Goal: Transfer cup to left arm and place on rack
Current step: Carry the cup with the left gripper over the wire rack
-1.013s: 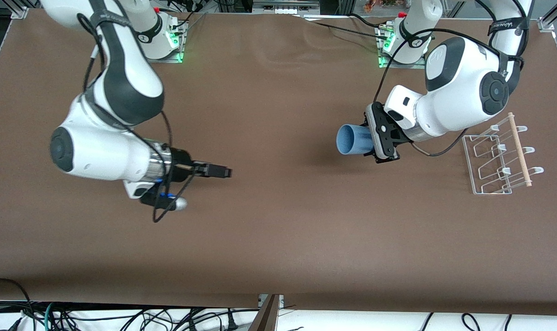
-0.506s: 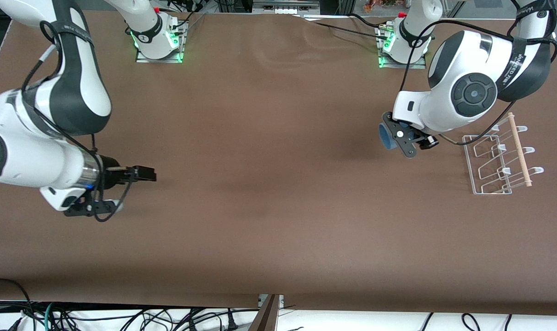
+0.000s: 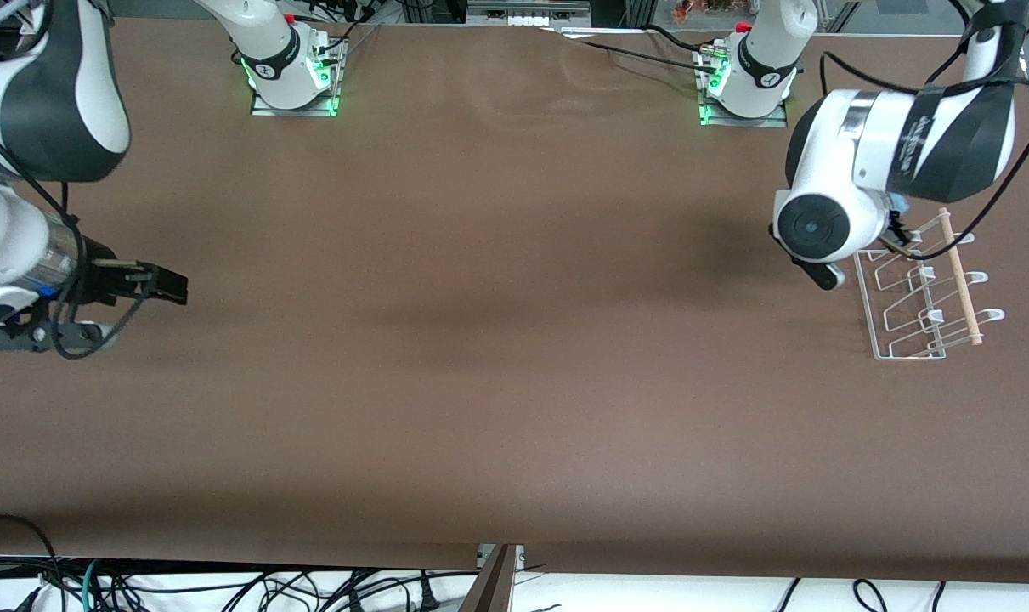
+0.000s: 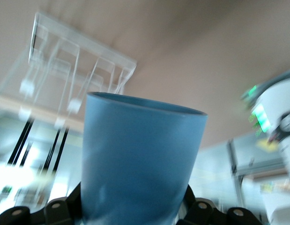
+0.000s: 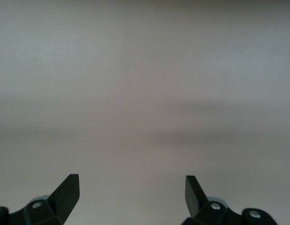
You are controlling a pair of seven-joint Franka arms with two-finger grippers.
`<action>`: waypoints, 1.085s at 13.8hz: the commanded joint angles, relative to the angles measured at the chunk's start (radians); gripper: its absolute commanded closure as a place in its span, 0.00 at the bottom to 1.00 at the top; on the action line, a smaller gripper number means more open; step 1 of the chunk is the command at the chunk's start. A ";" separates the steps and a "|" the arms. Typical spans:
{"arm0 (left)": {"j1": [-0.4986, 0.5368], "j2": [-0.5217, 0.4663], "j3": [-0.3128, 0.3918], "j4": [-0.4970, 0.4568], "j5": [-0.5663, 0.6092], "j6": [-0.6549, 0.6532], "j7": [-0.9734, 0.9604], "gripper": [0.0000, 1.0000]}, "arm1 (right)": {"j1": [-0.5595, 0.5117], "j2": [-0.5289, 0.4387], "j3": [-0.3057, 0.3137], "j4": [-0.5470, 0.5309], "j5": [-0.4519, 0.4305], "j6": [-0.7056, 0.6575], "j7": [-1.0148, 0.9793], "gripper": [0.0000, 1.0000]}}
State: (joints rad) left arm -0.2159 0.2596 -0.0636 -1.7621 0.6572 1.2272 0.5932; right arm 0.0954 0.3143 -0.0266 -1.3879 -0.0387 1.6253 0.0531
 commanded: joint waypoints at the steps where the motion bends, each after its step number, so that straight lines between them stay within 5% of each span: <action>1: 0.018 0.038 -0.007 -0.032 0.183 -0.037 -0.021 0.93 | -0.025 -0.098 0.017 -0.105 -0.030 0.025 -0.015 0.00; 8: 0.067 0.030 -0.012 -0.281 0.472 0.152 -0.058 0.92 | -0.085 -0.221 0.036 -0.194 -0.030 0.042 -0.024 0.00; 11: 0.085 -0.014 -0.013 -0.471 0.646 0.266 -0.223 0.92 | -0.103 -0.230 0.083 -0.195 -0.024 0.022 -0.007 0.00; 15: 0.134 -0.014 -0.015 -0.524 0.777 0.314 -0.291 0.92 | -0.105 -0.216 0.080 -0.184 0.023 0.013 0.044 0.00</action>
State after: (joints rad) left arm -0.0998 0.3005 -0.0660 -2.2421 1.3884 1.5141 0.3112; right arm 0.0158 0.1171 0.0353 -1.5495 -0.0362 1.6365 0.0792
